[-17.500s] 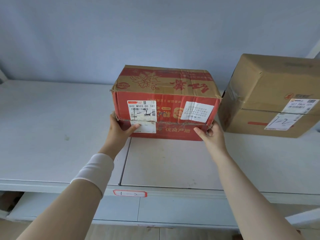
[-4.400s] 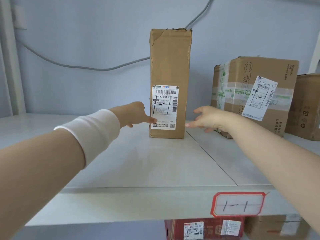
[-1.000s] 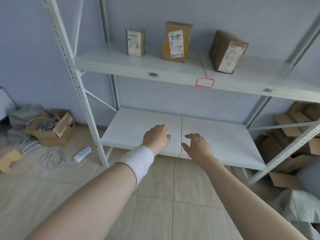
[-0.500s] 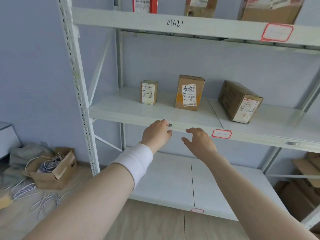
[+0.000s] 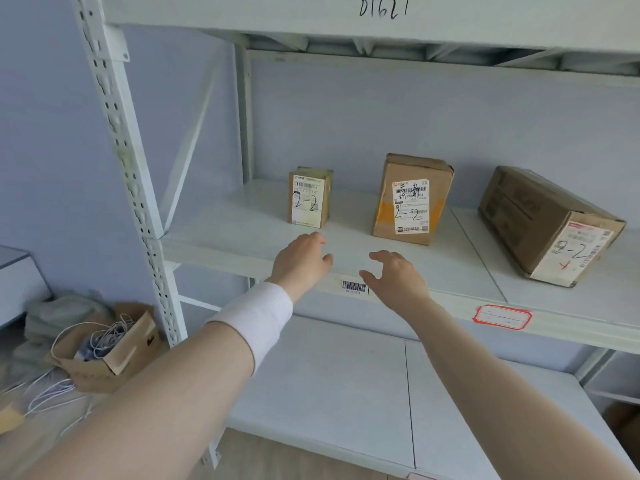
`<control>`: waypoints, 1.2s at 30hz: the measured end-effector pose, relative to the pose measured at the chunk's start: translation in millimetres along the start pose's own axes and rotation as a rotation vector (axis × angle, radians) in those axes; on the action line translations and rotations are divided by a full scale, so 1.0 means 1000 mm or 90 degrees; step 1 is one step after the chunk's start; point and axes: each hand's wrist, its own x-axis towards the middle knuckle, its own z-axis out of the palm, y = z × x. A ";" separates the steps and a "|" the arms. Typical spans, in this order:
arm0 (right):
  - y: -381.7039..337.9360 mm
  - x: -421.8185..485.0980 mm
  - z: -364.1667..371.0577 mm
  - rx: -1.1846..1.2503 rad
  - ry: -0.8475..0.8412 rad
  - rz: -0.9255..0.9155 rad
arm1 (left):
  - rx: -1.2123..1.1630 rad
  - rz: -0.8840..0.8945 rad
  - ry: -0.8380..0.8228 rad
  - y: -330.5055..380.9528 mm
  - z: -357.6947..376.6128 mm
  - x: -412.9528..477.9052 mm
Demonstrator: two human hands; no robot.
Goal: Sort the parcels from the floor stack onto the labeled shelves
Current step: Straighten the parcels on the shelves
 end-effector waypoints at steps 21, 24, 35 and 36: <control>-0.034 0.231 0.114 0.366 0.038 0.151 | -0.352 0.001 -0.087 -0.138 0.053 0.244; -0.031 0.244 0.119 0.375 0.047 0.130 | -0.381 0.003 -0.065 -0.137 0.057 0.252; -0.031 0.269 0.125 0.430 0.052 0.128 | -0.363 0.005 -0.055 -0.137 0.060 0.276; -0.030 0.270 0.126 0.433 0.053 0.129 | -0.366 0.005 -0.056 -0.137 0.061 0.277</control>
